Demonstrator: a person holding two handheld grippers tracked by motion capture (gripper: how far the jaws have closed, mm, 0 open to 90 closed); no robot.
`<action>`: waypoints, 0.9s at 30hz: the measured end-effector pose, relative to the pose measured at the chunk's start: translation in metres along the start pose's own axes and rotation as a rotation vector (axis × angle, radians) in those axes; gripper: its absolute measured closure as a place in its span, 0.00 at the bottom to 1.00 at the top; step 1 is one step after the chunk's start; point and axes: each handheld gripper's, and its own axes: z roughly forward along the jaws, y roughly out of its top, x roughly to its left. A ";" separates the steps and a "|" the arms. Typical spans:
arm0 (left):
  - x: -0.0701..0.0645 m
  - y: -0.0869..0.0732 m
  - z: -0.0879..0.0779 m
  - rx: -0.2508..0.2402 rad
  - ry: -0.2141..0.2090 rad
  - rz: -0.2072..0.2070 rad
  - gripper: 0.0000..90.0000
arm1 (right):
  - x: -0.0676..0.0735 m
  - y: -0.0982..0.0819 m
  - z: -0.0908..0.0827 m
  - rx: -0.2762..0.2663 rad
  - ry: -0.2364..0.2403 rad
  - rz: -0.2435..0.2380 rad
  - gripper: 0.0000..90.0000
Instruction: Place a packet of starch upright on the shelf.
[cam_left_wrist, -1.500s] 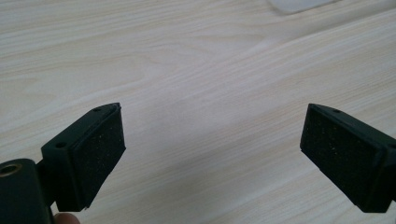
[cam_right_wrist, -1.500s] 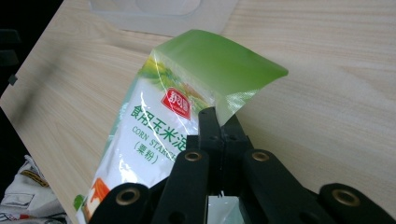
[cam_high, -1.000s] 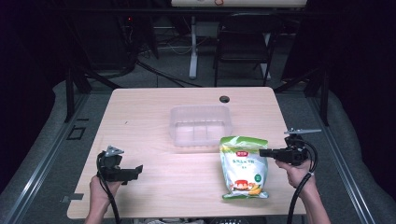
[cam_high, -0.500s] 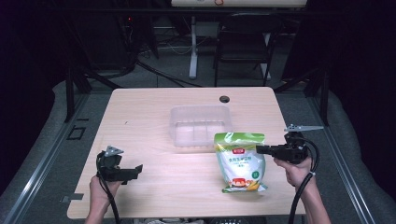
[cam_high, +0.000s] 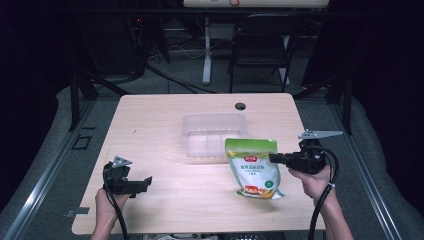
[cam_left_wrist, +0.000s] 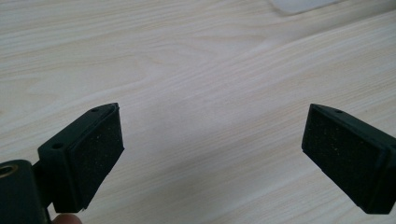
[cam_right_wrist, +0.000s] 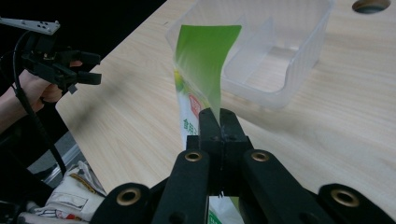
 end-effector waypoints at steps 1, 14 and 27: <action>0.000 0.000 0.000 0.005 -0.001 0.002 0.06 | 0.003 0.001 -0.001 -0.002 -0.008 -0.013 1.00; 0.001 0.000 -0.001 -0.008 -0.007 -0.002 0.06 | 0.020 0.016 0.003 -0.021 -0.001 -0.050 1.00; 0.000 0.000 -0.003 -0.020 -0.011 0.005 0.06 | 0.032 0.039 -0.001 -0.047 0.011 -0.080 1.00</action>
